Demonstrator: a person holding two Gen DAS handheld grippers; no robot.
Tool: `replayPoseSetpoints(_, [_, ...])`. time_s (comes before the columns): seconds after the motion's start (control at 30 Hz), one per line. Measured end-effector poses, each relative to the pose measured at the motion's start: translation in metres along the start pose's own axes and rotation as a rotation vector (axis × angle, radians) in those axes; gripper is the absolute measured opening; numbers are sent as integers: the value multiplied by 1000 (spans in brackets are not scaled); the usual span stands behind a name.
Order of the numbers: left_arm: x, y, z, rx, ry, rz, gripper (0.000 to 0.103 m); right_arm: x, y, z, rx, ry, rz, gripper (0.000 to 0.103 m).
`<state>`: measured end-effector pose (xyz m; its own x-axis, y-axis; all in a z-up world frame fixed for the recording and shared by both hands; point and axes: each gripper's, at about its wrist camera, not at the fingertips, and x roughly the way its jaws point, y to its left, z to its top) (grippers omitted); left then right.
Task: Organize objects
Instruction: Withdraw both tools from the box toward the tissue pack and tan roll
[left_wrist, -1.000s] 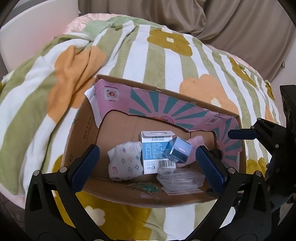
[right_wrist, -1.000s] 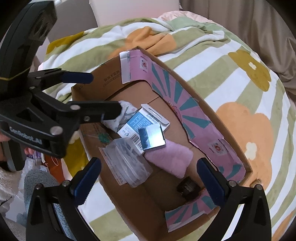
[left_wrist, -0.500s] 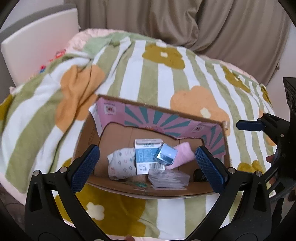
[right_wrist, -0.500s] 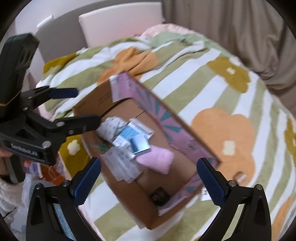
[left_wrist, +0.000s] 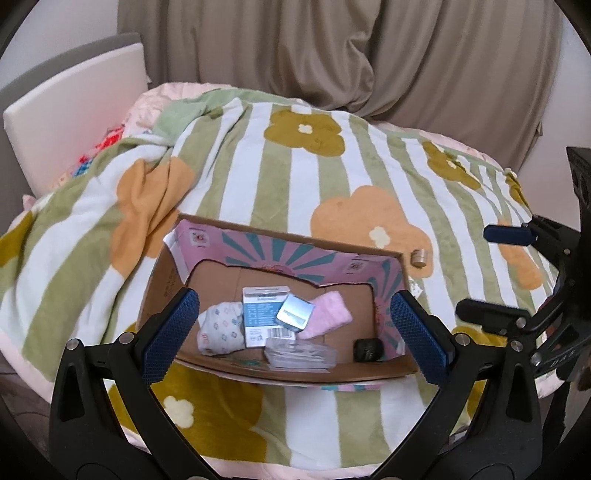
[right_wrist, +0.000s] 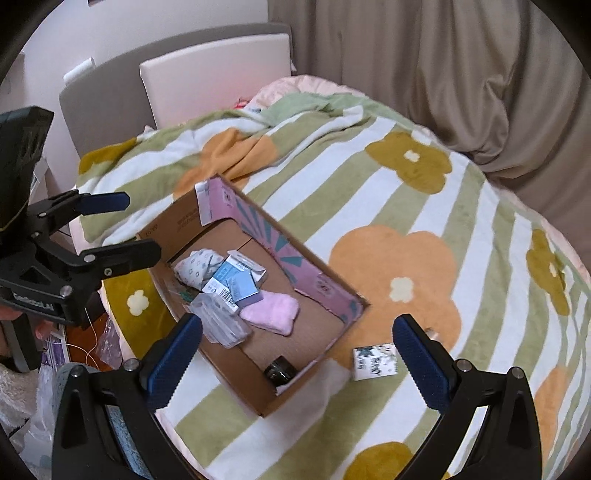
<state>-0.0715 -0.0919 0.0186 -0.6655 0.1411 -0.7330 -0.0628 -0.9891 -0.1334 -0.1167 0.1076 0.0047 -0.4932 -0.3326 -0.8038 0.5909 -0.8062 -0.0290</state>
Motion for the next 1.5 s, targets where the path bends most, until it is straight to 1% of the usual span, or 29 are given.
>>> replayPoseSetpoints(0.23, [-15, -42, 6, 35, -29, -12, 103, -40, -30, -7, 18, -46, -37, 102])
replayPoseSetpoints(0.47, [-12, -98, 7, 84, -37, -35, 103, -76, -79, -22, 58, -97, -58, 102])
replayPoseSetpoints(0.6, [-1, -131, -3, 90, -21, -53, 103, -85, -107, -35, 75, -108, -66, 102])
replayPoseSetpoints(0.73, [19, -164, -22, 58, 1, -64, 103, -84, -137, -52, 94, -109, -61, 102])
replayPoseSetpoints(0.8, [29, -178, -33, 39, 11, -58, 103, -79, -150, -60, 104, -104, -58, 103])
replayPoseSetpoints(0.93, [49, -207, -51, -30, 24, -52, 103, -66, -173, -76, 116, -97, -37, 103])
replayPoseSetpoints(1.1, [80, -233, -70, -135, 31, 3, 103, -39, -201, -94, 120, -83, -16, 102])
replayPoseSetpoints(1.27, [122, -241, -91, -289, 27, 63, 103, -6, -219, -105, 97, -80, 18, 102])
replayPoseSetpoints(1.5, [179, -240, -100, -445, 41, 151, 103, 48, -231, -114, 24, -68, 69, 102])
